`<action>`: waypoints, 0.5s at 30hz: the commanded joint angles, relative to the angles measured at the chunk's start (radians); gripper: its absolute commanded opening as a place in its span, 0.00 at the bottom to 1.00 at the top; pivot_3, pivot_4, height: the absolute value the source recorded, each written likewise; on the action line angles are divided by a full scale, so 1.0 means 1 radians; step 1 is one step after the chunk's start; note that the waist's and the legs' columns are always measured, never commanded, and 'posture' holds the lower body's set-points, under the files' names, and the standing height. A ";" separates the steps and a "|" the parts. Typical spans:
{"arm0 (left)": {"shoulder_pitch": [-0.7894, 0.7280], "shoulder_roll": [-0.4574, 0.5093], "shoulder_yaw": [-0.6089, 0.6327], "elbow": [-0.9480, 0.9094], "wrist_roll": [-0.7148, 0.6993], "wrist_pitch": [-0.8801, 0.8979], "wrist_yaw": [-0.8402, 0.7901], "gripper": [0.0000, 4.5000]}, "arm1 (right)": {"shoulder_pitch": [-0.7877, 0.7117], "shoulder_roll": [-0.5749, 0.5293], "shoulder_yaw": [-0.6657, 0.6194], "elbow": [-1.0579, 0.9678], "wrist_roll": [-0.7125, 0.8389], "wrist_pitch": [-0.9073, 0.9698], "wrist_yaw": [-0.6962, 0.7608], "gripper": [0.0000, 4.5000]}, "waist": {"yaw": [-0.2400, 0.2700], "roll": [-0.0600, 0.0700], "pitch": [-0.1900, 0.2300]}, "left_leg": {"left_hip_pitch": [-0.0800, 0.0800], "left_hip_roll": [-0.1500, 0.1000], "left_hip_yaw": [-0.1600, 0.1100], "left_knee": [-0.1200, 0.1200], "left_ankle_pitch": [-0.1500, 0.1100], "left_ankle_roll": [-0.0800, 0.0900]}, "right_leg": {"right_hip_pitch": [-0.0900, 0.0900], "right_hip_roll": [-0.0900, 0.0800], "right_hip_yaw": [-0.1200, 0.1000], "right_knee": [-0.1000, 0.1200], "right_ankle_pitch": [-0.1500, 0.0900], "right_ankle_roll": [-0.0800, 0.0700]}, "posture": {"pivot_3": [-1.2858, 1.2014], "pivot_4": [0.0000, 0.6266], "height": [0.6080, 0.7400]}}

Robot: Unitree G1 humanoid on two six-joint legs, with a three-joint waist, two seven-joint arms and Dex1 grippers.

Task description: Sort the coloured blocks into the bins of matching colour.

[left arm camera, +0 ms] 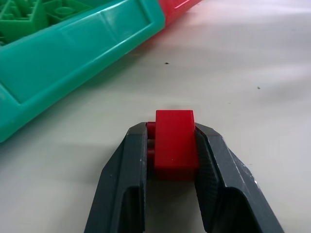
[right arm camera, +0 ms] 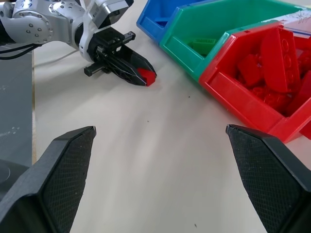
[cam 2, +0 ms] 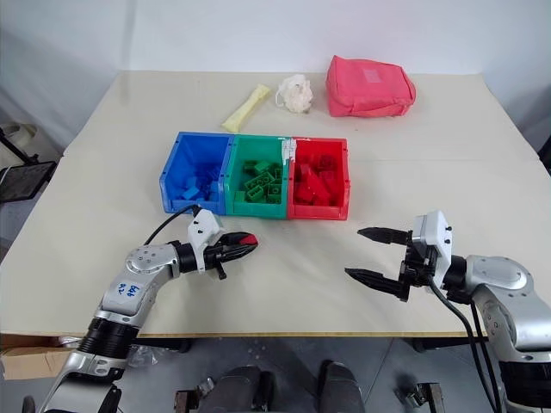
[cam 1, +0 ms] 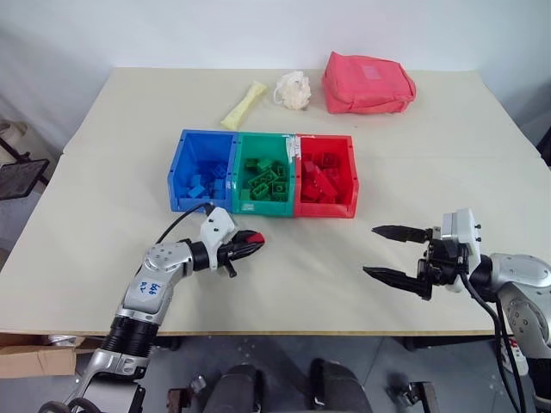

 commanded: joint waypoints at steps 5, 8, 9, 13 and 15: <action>-0.145 -0.103 0.000 -0.080 -0.042 0.034 0.046 0.20 | 0.033 0.009 -0.063 -0.051 0.023 -0.030 -0.027 1.00 | 0.013 0.000 0.000 | -0.001 0.000 0.000 0.002 0.000 0.000 | 0.000 0.000 0.000 0.000 0.000 0.000 | 0.52 0.24 1.00; -0.299 -0.185 0.018 0.008 -0.042 0.042 0.113 0.20 | 0.073 0.016 -0.088 -0.077 0.024 -0.037 -0.049 1.00 | 0.028 -0.001 0.000 | -0.001 0.000 0.000 0.003 0.000 0.000 | 0.001 0.000 0.000 0.000 0.000 0.000 | 0.52 0.24 1.00; -0.325 -0.197 0.019 0.033 -0.035 0.035 0.120 0.20 | 0.081 0.020 -0.091 -0.085 0.024 -0.038 -0.054 1.00 | 0.028 -0.001 0.000 | -0.002 0.000 0.000 0.003 0.000 0.000 | 0.001 0.000 -0.001 0.000 0.000 0.001 | 0.52 0.24 1.00; -0.437 -0.247 0.011 0.201 -0.010 -0.059 0.122 0.20 | 0.111 0.034 -0.101 -0.112 0.021 -0.043 -0.074 1.00 | 0.024 -0.001 0.000 | -0.001 -0.001 0.001 0.003 0.000 0.001 | 0.000 0.001 0.000 0.000 0.001 0.001 | 0.52 0.24 1.00; -0.563 -0.316 0.006 0.379 -0.005 -0.142 0.107 0.20 | 0.132 0.045 -0.111 -0.131 0.021 -0.047 -0.091 1.00 | 0.025 -0.002 0.001 | -0.001 -0.001 0.001 0.002 0.000 0.001 | 0.000 0.001 0.000 0.000 0.001 0.001 | 0.52 0.24 1.00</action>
